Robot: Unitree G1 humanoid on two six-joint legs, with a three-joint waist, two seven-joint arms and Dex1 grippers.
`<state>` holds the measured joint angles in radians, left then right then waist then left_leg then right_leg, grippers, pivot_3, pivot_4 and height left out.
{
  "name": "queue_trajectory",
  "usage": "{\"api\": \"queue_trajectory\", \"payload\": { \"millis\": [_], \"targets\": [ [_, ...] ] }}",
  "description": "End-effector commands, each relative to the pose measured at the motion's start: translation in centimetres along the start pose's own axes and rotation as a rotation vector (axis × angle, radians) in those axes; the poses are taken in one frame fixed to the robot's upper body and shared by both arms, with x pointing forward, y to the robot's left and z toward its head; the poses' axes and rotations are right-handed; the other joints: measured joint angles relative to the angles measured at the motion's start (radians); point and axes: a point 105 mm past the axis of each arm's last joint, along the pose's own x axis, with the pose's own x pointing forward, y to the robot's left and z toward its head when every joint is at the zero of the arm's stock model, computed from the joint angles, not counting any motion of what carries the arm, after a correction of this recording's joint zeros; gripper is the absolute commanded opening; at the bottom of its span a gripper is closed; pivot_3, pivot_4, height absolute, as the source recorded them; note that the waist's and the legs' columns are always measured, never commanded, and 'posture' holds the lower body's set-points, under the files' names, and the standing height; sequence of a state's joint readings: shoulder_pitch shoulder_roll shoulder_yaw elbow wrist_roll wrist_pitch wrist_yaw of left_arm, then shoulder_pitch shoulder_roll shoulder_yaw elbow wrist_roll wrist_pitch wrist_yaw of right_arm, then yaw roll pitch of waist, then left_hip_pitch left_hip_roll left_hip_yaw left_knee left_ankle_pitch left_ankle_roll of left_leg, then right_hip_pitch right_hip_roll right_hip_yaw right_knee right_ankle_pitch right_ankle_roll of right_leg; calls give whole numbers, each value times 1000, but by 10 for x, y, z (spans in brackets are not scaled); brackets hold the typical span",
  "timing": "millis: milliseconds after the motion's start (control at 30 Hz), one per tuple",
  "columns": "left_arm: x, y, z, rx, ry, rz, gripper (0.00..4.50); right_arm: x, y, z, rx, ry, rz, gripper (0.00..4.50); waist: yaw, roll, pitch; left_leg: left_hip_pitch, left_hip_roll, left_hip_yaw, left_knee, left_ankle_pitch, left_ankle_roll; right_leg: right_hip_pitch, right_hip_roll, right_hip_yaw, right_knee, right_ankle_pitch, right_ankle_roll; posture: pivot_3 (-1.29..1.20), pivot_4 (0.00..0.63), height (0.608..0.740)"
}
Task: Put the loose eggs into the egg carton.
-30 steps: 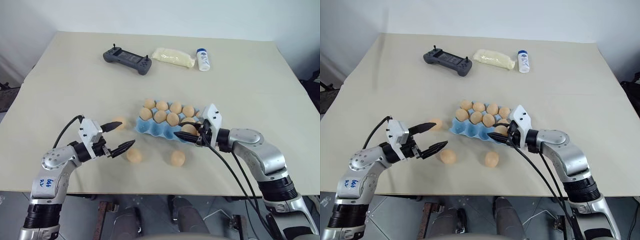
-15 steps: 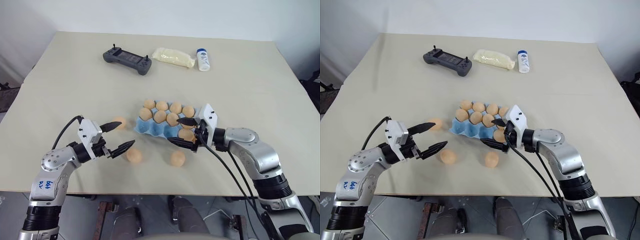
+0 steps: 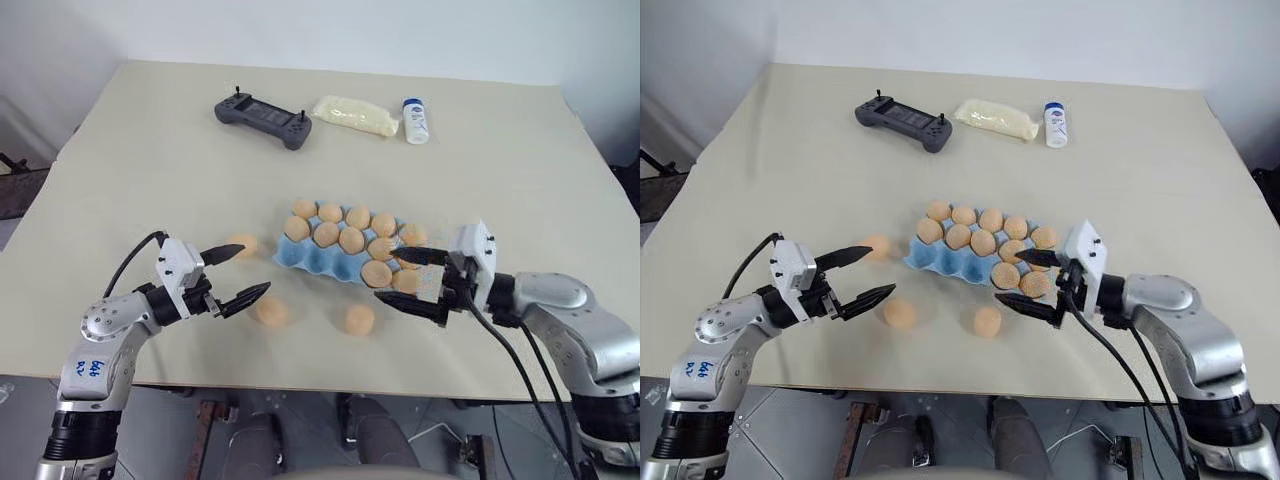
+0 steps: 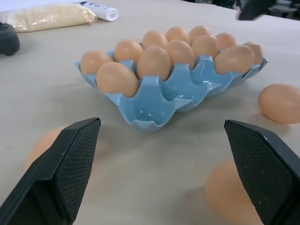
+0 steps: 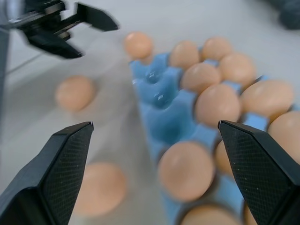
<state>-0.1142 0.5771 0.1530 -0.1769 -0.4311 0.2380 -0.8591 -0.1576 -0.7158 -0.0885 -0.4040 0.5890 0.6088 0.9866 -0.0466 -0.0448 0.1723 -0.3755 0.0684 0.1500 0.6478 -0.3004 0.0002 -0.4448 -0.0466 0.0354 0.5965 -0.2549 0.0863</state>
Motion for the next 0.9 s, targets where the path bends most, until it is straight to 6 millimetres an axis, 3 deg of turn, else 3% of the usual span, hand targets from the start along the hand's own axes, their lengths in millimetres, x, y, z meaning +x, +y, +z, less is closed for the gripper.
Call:
{"api": "queue_trajectory", "payload": {
  "millis": [33,200,400,900],
  "targets": [
    [-1,3,6,31,-14,-16,4500,-22,13,-6,-27,41,46,4458,6,0,0,0,0,0,0,0,0,0,0,0,0,0,0,0,150,740],
    [-5,4,3,29,4,-38,4500,-48,16,-30,-3,145,35,4458,14,0,0,1,-2,1,2,0,1,0,2,0,1,0,0,0,150,740],
    [-7,4,0,30,17,-59,4500,-56,17,-34,-10,154,34,4458,16,0,0,2,-2,1,3,1,3,1,1,1,3,-7,-14,0,150,740],
    [-10,-5,0,15,33,-96,4500,1,11,-54,-11,135,117,4458,16,0,0,3,-1,1,4,1,3,1,1,1,6,-8,-15,0,150,740]
  ]
}}
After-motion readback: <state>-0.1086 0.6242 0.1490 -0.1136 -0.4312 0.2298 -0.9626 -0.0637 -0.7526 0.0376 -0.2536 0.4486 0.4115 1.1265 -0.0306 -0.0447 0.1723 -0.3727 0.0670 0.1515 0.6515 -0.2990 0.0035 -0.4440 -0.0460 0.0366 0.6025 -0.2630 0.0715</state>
